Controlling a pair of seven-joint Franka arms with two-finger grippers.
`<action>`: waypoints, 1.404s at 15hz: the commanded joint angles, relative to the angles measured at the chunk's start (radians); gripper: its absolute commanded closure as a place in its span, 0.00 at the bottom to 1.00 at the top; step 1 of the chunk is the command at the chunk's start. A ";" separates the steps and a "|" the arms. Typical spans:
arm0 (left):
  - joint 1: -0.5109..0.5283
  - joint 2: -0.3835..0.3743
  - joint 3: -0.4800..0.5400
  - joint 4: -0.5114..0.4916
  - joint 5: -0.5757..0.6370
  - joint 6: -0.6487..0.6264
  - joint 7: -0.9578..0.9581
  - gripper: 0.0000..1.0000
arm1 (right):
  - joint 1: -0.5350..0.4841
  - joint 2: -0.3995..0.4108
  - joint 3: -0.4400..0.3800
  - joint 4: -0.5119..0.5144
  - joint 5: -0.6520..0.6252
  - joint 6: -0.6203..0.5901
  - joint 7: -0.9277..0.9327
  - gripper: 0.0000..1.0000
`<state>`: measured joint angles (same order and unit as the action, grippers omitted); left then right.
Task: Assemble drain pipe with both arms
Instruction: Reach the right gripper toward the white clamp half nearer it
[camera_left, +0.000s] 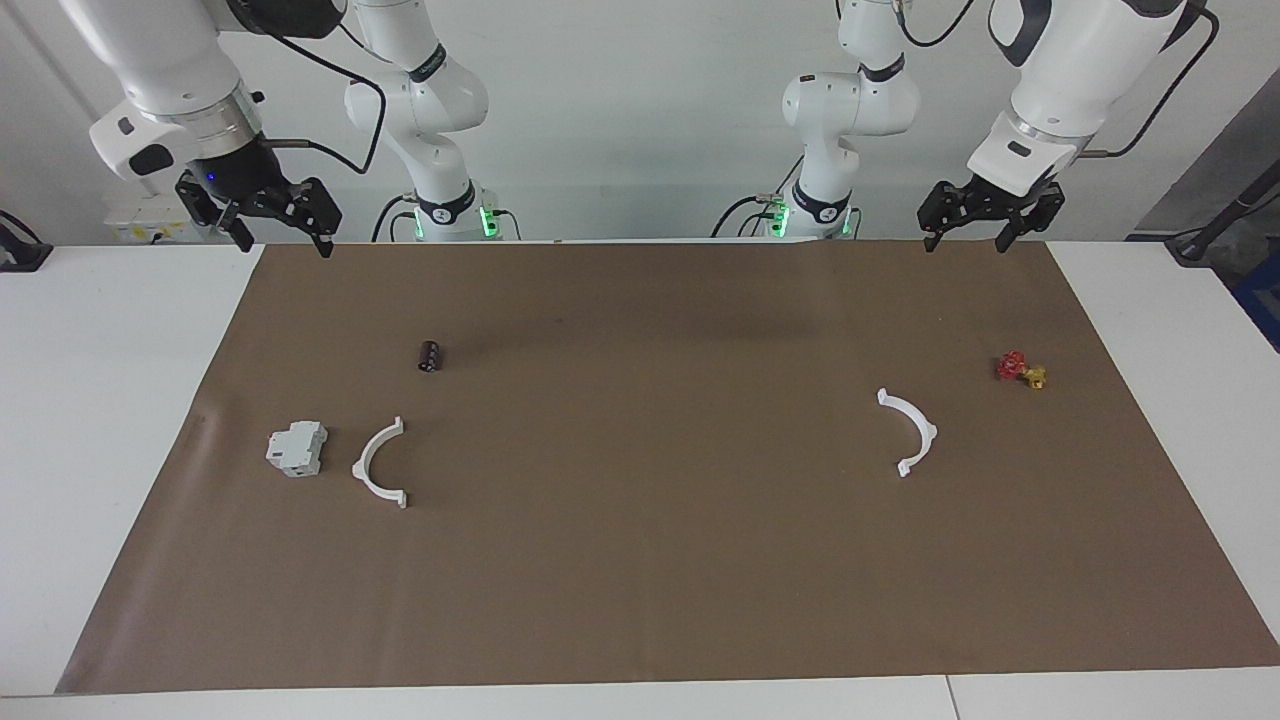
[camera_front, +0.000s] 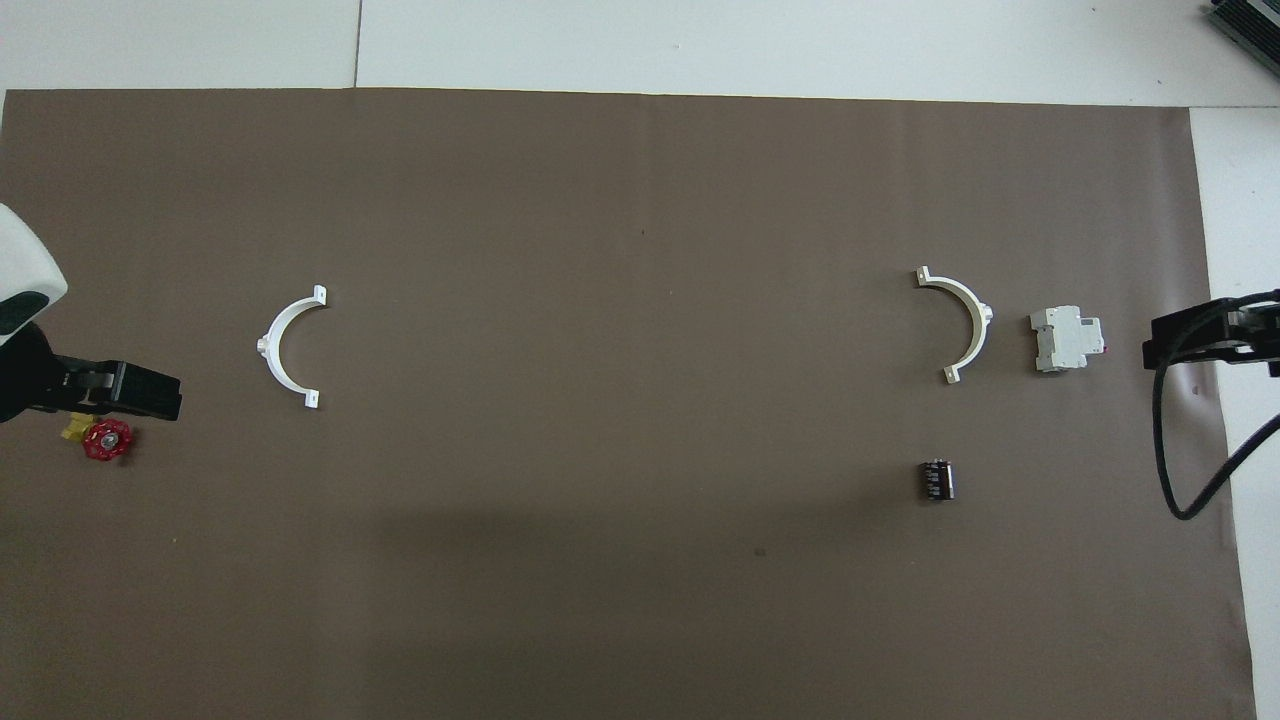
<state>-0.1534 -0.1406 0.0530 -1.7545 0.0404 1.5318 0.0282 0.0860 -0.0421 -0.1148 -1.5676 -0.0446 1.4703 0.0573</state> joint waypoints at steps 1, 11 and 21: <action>-0.001 -0.013 0.005 -0.016 -0.017 0.016 0.007 0.00 | 0.000 -0.007 0.004 -0.003 -0.017 0.016 0.003 0.00; -0.009 -0.013 0.005 -0.016 -0.019 0.014 0.002 0.00 | -0.035 -0.013 -0.003 -0.191 0.003 0.286 -0.131 0.00; -0.009 -0.013 0.005 -0.016 -0.019 0.016 -0.001 0.00 | -0.057 0.344 0.006 -0.330 0.147 0.813 -0.408 0.00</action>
<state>-0.1538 -0.1406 0.0514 -1.7552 0.0373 1.5329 0.0282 0.0379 0.2812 -0.1181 -1.8732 0.0759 2.2302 -0.3001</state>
